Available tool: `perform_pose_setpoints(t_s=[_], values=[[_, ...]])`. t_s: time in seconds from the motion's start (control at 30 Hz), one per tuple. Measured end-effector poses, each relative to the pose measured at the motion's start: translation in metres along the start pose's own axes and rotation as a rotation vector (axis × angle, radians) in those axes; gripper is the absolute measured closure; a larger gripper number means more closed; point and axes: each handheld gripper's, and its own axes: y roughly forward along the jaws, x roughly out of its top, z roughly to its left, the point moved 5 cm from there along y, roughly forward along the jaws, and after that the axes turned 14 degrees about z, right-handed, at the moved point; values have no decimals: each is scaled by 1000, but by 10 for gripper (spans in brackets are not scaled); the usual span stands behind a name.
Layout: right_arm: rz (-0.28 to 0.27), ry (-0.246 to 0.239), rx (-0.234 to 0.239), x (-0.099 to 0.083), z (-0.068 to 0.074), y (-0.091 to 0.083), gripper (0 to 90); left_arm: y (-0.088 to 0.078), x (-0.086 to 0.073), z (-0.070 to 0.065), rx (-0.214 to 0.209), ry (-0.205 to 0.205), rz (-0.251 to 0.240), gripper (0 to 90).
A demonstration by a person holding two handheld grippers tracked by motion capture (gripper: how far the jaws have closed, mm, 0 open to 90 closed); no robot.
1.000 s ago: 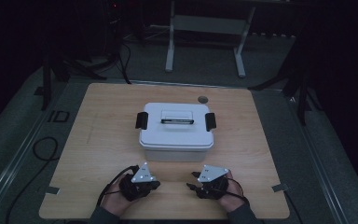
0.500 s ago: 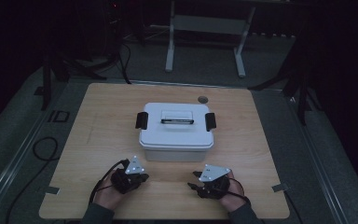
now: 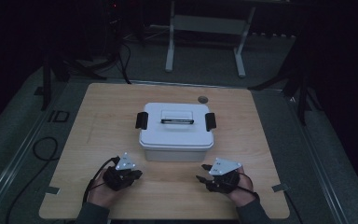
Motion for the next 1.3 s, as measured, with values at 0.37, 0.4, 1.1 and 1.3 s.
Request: perform_pose_setpoints(t_s=[0.37, 0.4, 1.1, 1.3], values=[[20, 0, -71, 8, -43, -45, 518, 11, -3, -8, -16, 38, 35, 778], [21, -1, -73, 9, -46, -48, 516, 10, -3, -8, -16, 40, 34, 771], [106, -123, -74, 59, -109, -101, 551, 11, -4, -10, -21, 50, 26, 695], [157, -199, -68, 80, -109, -96, 570, 11, -4, -9, -26, 50, 23, 689]])
